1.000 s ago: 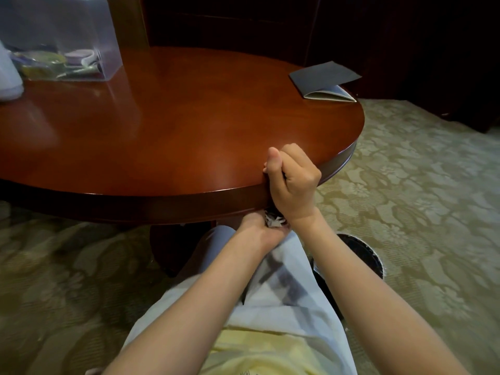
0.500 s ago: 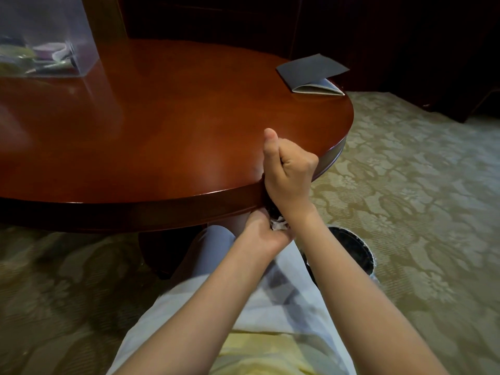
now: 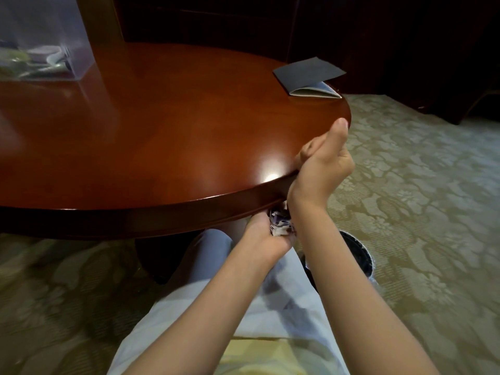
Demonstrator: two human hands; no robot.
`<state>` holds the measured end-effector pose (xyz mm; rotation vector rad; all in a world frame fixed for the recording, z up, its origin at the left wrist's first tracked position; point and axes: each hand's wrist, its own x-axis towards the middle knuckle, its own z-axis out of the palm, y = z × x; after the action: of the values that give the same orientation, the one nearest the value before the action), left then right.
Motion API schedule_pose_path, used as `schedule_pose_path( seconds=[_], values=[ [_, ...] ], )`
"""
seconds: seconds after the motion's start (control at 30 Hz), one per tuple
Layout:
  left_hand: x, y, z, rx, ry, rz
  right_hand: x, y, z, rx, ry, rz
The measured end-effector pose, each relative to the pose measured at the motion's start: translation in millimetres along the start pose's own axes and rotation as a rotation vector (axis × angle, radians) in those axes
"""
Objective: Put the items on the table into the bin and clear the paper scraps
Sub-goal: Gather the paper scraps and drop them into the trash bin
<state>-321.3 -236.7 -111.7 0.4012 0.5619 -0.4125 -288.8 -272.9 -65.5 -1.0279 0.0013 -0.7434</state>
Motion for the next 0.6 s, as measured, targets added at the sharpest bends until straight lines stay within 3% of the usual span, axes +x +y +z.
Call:
schedule_pose_path(
  seconds=[0.2, 0.6],
  values=[
    [8, -5, 1, 0.034, -0.022, -0.010, 3, -6, -13, 0.213, 0.134, 0.245],
    [32, -32, 20, -0.055, -0.126, -0.078, 7, -6, -54, 0.000, 0.210, 0.276]
  ],
)
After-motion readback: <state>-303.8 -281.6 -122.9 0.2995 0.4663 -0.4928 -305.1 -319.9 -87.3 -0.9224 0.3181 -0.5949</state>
